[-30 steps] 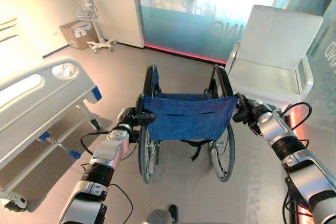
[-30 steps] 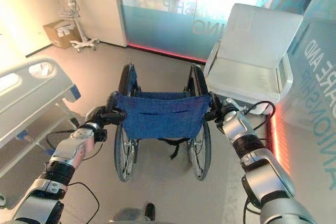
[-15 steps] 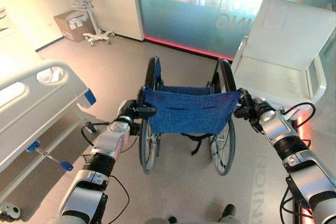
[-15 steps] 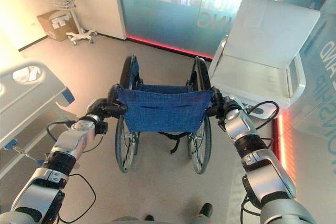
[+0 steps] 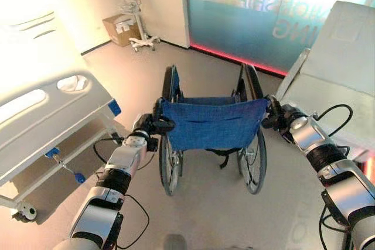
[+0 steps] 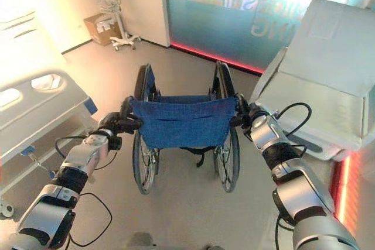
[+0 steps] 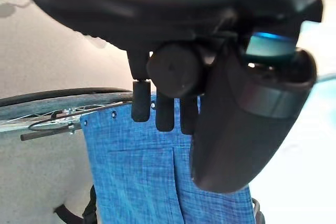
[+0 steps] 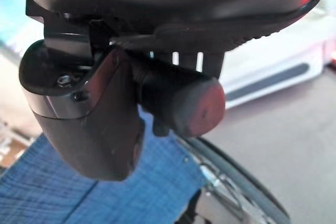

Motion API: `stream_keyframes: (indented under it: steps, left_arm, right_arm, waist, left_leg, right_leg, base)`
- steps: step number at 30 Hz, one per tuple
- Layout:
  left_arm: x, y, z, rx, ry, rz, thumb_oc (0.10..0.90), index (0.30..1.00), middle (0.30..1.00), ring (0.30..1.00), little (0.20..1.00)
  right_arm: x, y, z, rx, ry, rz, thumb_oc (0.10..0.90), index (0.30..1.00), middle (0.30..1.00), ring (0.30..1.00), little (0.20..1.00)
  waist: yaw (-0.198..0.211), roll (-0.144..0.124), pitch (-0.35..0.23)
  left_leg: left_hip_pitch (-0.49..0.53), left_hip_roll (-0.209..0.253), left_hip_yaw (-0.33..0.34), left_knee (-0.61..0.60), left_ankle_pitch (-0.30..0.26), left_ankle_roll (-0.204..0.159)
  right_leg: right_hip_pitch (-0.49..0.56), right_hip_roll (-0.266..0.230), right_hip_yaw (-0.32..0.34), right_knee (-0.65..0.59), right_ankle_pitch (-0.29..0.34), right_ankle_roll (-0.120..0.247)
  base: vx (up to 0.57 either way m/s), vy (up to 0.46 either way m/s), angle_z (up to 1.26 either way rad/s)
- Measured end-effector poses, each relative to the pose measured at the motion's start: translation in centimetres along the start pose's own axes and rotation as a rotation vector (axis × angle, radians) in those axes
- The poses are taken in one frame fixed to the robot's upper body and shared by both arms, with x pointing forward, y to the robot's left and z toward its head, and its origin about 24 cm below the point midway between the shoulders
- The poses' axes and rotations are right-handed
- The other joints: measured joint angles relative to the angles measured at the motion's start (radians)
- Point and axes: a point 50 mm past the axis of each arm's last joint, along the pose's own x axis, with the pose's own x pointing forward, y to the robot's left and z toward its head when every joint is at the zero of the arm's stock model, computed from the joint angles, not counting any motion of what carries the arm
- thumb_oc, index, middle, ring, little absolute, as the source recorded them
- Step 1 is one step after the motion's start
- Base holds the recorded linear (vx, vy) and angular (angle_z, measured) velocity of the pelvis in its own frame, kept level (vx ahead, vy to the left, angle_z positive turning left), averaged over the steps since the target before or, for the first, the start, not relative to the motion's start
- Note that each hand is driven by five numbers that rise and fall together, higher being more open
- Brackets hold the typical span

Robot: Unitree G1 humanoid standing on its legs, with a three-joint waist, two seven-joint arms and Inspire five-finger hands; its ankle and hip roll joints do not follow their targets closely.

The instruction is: Push the wheelchair next to the bed

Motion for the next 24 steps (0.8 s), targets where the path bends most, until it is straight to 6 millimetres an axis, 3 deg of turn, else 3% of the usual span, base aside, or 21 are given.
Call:
stream_keyframes:
  steps: [2, 3, 4, 5, 7, 9, 10, 11, 12, 14, 16, 19, 20, 21, 23, 24]
  left_arm:
    - [-0.4, -0.5, -0.5, -0.002, -0.004, -0.002, 0.4, 0.3, 0.3, 0.3, 0.3]
    - [-0.6, -0.4, -0.6, -0.011, -0.009, -0.001, 0.4, 0.3, 0.3, 0.3, 0.3]
    - [-0.7, -0.4, -0.7, -0.015, -0.013, -0.001, 0.4, 0.3, 0.3, 0.3, 0.3]
    - [-0.9, -0.4, -0.7, -0.024, -0.014, 0.0, 0.4, 0.3, 0.3, 0.3, 0.3]
    - [-1.1, 0.1, -0.9, -0.056, -0.015, 0.011, 0.4, 0.3, 0.3, 0.3, 0.3]
    - [-1.6, 0.8, -1.3, -0.081, -0.014, 0.02, 0.4, 0.3, 0.3, 0.3, 0.3]
    - [-1.8, 1.0, -1.5, -0.085, -0.008, 0.024, 0.4, 0.3, 0.3, 0.3, 0.3]
    - [-1.8, 1.0, -1.4, -0.086, -0.009, 0.024, 0.4, 0.3, 0.3, 0.3, 0.3]
    - [-1.7, 1.1, -1.0, -0.083, -0.018, 0.023, 0.4, 0.3, 0.3, 0.3, 0.3]
    - [-1.6, 1.1, -0.9, -0.086, -0.018, 0.02, 0.4, 0.3, 0.3, 0.3, 0.3]
    - [-1.7, 1.3, -1.1, -0.077, -0.012, 0.019, 0.4, 0.3, 0.3, 0.3, 0.3]
    - [-1.6, 1.5, -0.3, -0.065, -0.029, 0.013, 0.4, 0.3, 0.3, 0.3, 0.3]
    - [-1.6, 1.5, -0.2, -0.061, -0.033, 0.013, 0.4, 0.3, 0.3, 0.3, 0.3]
    - [-1.5, 1.6, 0.1, -0.049, -0.038, 0.021, 0.4, 0.3, 0.3, 0.3, 0.3]
    - [-1.2, 1.5, 0.5, -0.037, -0.046, 0.023, 0.4, 0.3, 0.3, 0.3, 0.3]
    - [-1.0, 1.5, 0.5, -0.033, -0.047, 0.021, 0.4, 0.3, 0.3, 0.3, 0.3]
  right_arm:
    - [0.2, 0.1, -0.6, 0.001, 0.019, 0.003, 0.4, 0.3, 0.3, 0.3, 0.3]
    - [0.2, 0.2, -0.6, -0.001, 0.017, 0.002, 0.4, 0.3, 0.3, 0.3, 0.3]
    - [0.2, 0.0, -0.5, 0.001, 0.015, -0.001, 0.4, 0.3, 0.3, 0.3, 0.3]
    - [0.2, -0.3, -0.4, 0.0, 0.005, -0.009, 0.4, 0.3, 0.3, 0.3, 0.3]
    - [0.1, -0.2, -0.1, -0.019, -0.021, -0.003, 0.4, 0.3, 0.3, 0.3, 0.3]
    - [0.1, 0.1, 0.3, -0.03, -0.04, 0.024, 0.4, 0.3, 0.3, 0.3, 0.3]
    - [0.1, 0.2, 0.4, -0.031, -0.043, 0.034, 0.4, 0.3, 0.3, 0.3, 0.3]
    - [0.1, 0.3, 0.4, -0.032, -0.045, 0.038, 0.4, 0.3, 0.3, 0.3, 0.3]
    - [0.1, 0.4, 0.4, -0.029, -0.042, 0.039, 0.4, 0.3, 0.3, 0.3, 0.3]
    - [0.1, 0.4, 0.4, -0.024, -0.043, 0.038, 0.4, 0.3, 0.3, 0.3, 0.3]
    - [0.2, 0.7, 0.0, -0.011, -0.037, 0.046, 0.4, 0.3, 0.3, 0.3, 0.3]
    - [0.2, 1.0, -0.4, 0.006, -0.032, 0.057, 0.4, 0.3, 0.3, 0.3, 0.3]
    - [0.2, 1.0, -0.3, 0.012, -0.033, 0.057, 0.4, 0.3, 0.3, 0.3, 0.3]
    - [0.2, 0.8, -0.2, 0.029, -0.048, 0.048, 0.4, 0.3, 0.3, 0.3, 0.3]
    - [0.2, 0.6, 0.0, 0.033, -0.06, 0.031, 0.4, 0.3, 0.3, 0.3, 0.3]
    - [0.2, 0.6, 0.0, 0.028, -0.062, 0.021, 0.4, 0.3, 0.3, 0.3, 0.3]
  waist:
    - [0.025, -0.009, 0.002]
    - [0.041, -0.003, 0.002]
    - [0.051, 0.007, 0.003]
    - [0.066, 0.039, 0.003]
    - [0.087, 0.079, 0.0]
    - [0.107, 0.072, -0.002]
    - [0.113, 0.078, -0.009]
    - [0.113, 0.069, -0.008]
    - [0.123, 0.042, -0.007]
    - [0.13, 0.042, 0.002]
    - [0.131, 0.033, 0.002]
    - [0.131, 0.006, -0.008]
    - [0.134, 0.008, -0.008]
    - [0.131, 0.028, -0.007]
    - [0.11, 0.06, -0.006]
    - [0.087, 0.071, -0.007]
  left_leg:
    - [-0.019, -0.05, 0.024, -0.215, 0.009, 0.003]
    - [-0.034, -0.058, 0.015, -0.355, 0.036, -0.038]
    - [-0.04, -0.052, 0.005, -0.422, 0.058, -0.045]
    - [-0.067, -0.021, -0.013, -0.472, 0.099, -0.043]
    - [-0.104, 0.028, -0.038, -0.482, 0.107, -0.045]
    - [-0.097, 0.032, 0.027, -0.376, 0.104, -0.041]
    - [-0.059, 0.018, 0.024, -0.346, 0.094, -0.047]
    - [-0.046, 0.0, 0.011, -0.351, 0.118, -0.016]
    - [-0.045, -0.034, 0.001, -0.323, 0.114, -0.005]
    - [-0.019, -0.045, 0.021, -0.303, 0.125, 0.065]
    - [0.04, -0.079, 0.027, -0.333, 0.147, 0.109]
    - [0.11, -0.12, 0.04, -0.399, 0.143, 0.183]
    - [0.126, -0.122, 0.03, -0.414, 0.143, 0.189]
    - [0.148, -0.116, -0.003, -0.436, 0.153, 0.198]
    - [0.165, -0.105, -0.057, -0.442, 0.143, 0.198]
    - [0.178, -0.106, -0.09, -0.451, 0.14, 0.196]
  right_leg:
    - [0.061, 0.019, 0.03, -0.077, 0.013, 0.007]
    - [0.095, 0.042, 0.072, -0.123, 0.013, 0.014]
    - [0.11, 0.053, 0.083, -0.141, 0.015, 0.012]
    - [0.133, 0.087, 0.106, -0.161, 0.017, 0.011]
    - [0.168, 0.116, 0.146, -0.167, -0.003, 0.006]
    - [0.181, 0.075, 0.152, -0.105, -0.067, 0.026]
    - [0.19, 0.06, 0.151, -0.074, -0.098, 0.05]
    - [0.196, 0.042, 0.151, -0.053, -0.117, 0.072]
    - [0.193, 0.002, 0.144, -0.01, -0.143, 0.09]
    - [0.15, -0.038, 0.047, 0.153, -0.149, 0.115]
    - [0.122, -0.106, -0.022, 0.31, -0.123, 0.165]
    - [0.053, -0.193, -0.032, 0.481, -0.053, 0.238]
    - [0.032, -0.202, -0.039, 0.494, -0.068, 0.223]
    - [0.011, -0.18, -0.07, 0.424, -0.093, 0.177]
    - [-0.034, -0.16, -0.114, 0.284, -0.089, 0.171]
    - [-0.075, -0.16, -0.12, 0.182, -0.052, 0.171]
  base:
    - [0.57, 0.02, -0.08]
    - [0.57, 0.048, -0.33]
    - [0.38, 0.054, -0.44]
    - [0.43, 0.093, -0.46]
    - [0.63, 0.153, -0.67]
    - [0.57, 0.13, -0.75]
    - [0.42, 0.096, -0.47]
    - [0.58, 0.205, -0.33]
    - [0.55, 0.217, -0.21]
    - [0.52, 0.177, -0.25]
    - [0.45, 0.101, -0.17]
    - [0.33, -0.042, -0.06]
    - [0.41, -0.225, -0.15]
    - [0.28, -0.23, -0.06]
    - [0.21, -0.236, 0.23]
    - [0.32, -0.349, 0.72]
